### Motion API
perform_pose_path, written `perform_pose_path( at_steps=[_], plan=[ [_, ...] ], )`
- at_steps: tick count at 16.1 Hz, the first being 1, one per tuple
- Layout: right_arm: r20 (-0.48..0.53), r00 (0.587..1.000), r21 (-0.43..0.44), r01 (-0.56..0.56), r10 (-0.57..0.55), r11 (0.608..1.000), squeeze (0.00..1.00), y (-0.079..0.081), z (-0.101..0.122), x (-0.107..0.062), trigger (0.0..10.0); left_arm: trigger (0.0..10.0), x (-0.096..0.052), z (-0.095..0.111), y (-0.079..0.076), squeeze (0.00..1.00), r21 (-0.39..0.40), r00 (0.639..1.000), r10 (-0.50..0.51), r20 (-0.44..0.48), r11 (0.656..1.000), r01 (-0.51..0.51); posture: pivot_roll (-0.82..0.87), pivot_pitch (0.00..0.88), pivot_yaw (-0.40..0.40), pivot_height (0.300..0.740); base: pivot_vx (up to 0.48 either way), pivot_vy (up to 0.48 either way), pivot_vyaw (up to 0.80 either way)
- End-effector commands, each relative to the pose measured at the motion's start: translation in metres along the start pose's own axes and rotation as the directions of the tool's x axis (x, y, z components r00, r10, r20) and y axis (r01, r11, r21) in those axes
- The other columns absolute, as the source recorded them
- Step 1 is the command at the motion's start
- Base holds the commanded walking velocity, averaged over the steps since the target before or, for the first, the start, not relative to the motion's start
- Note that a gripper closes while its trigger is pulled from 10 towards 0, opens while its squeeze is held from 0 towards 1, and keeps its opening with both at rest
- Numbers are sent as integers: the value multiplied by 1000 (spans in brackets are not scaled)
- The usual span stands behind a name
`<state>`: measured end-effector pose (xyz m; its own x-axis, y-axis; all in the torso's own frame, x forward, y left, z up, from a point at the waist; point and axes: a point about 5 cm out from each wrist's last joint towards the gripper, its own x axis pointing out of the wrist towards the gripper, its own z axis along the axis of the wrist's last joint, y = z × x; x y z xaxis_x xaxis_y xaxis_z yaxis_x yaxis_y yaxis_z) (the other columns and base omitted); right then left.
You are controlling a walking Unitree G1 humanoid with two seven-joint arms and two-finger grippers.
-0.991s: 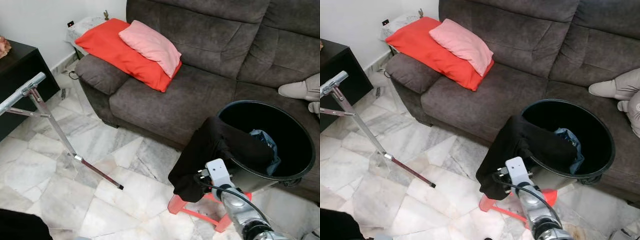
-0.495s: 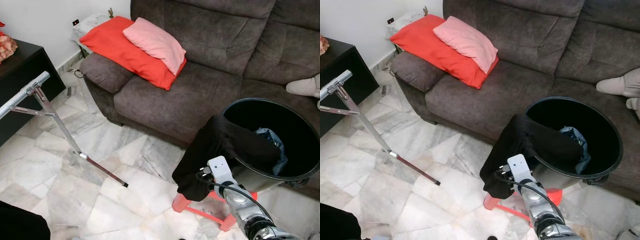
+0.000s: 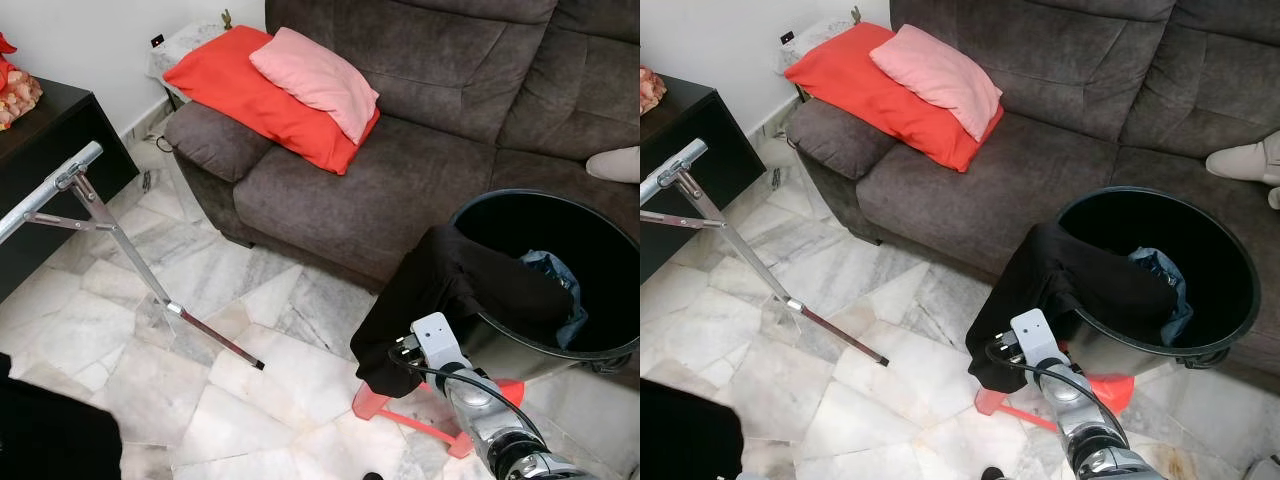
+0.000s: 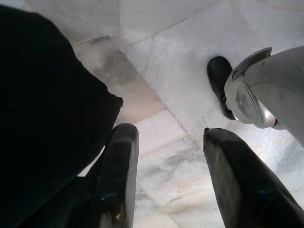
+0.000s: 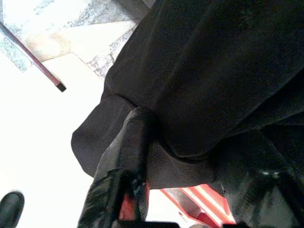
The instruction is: Hang hanger
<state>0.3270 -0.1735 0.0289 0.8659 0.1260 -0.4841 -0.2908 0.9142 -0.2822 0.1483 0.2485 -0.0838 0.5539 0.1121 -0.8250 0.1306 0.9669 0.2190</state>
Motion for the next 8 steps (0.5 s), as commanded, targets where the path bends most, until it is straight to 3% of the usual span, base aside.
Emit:
perform_pose_path(
  at_steps=[1, 4, 8],
  plan=[
    [-23, 1000, 10, -14, 14, 1000, 0, 5, -7, -1, 0, 10000, -4, -14, 3, 0, 17, 999, -1, -40, 1000, 2, 76, 256, 55, 740, 0, 0, 0],
    [-18, 1000, 35, -10, 11, 999, 0, 7, -10, -2, 0, 10000, -3, -12, 2, 0, 17, 999, -6, -35, 1000, 7, 71, 254, 50, 740, 0, 0, 0],
    [77, 997, 100, 17, -25, 995, 0, 5, 6, 0, 0, 10000, -2, -9, -4, 0, 12, 999, -12, -31, 1000, 12, 56, 246, 40, 740, 0, 0, 0]
  ],
)
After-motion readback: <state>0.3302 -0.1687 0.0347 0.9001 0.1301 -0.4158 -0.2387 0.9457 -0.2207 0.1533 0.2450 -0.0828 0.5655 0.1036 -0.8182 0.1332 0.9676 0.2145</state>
